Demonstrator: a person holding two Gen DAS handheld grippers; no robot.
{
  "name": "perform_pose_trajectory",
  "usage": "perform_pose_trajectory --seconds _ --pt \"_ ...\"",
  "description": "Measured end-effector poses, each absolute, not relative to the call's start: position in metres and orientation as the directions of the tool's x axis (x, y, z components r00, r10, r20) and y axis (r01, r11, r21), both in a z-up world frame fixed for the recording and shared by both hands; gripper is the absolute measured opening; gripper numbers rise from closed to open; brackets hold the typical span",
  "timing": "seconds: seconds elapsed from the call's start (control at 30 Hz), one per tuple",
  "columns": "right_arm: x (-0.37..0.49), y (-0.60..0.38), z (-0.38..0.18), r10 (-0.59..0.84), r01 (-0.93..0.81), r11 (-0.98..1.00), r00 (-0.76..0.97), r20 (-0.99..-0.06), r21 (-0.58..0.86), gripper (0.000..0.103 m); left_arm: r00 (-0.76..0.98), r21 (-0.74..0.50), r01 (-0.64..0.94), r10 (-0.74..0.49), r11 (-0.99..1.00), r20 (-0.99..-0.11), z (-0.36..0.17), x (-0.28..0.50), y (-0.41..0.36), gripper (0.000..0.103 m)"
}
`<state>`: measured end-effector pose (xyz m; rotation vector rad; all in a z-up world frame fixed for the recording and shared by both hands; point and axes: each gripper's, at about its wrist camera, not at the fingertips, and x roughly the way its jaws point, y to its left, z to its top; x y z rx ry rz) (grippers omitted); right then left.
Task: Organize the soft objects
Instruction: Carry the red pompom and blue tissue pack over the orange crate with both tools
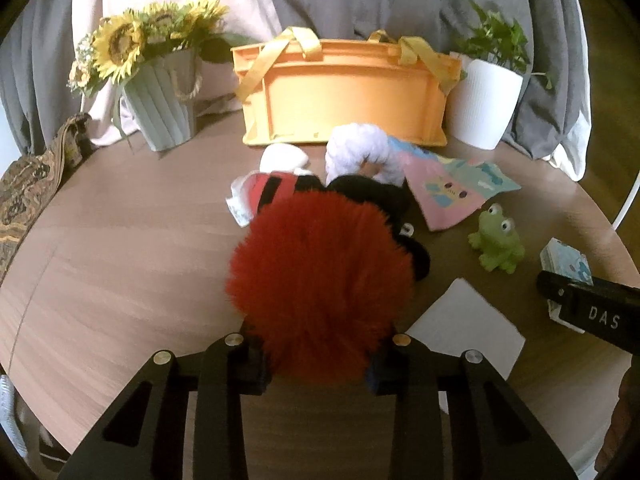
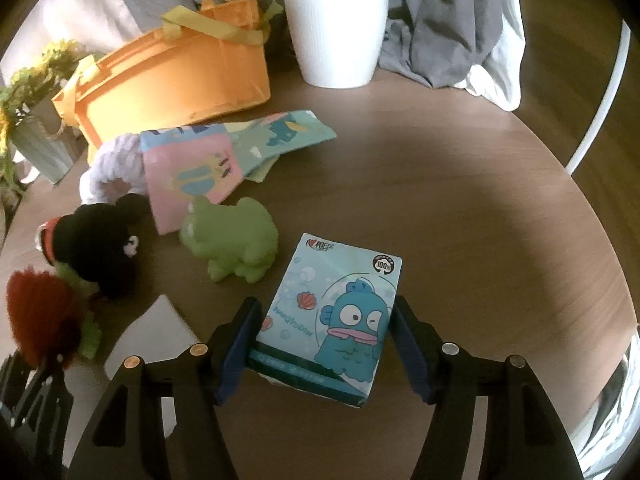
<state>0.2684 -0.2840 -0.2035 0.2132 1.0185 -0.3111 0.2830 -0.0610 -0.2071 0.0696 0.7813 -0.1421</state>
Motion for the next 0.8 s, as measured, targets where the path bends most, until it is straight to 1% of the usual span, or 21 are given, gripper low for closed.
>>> perform_pose_trajectory --seconds 0.47,0.6,0.8 --pt "0.264 -0.270 -0.149 -0.109 0.276 0.958 0.609 -0.786 0.081 0.066 0.760 -0.042 0.184 -0.169 0.982 -0.627 -0.149 0.278 -0.056 0.034" --pt "0.263 -0.264 -0.133 -0.095 0.257 0.962 0.642 -0.761 0.097 0.066 0.784 -0.038 0.184 -0.170 0.982 -0.598 -0.128 0.280 -0.053 0.034" --pt "0.266 -0.252 -0.103 -0.086 0.222 0.969 0.712 -0.697 0.108 0.066 0.819 -0.023 0.192 -0.173 0.981 -0.547 -0.097 0.288 -0.051 0.034"
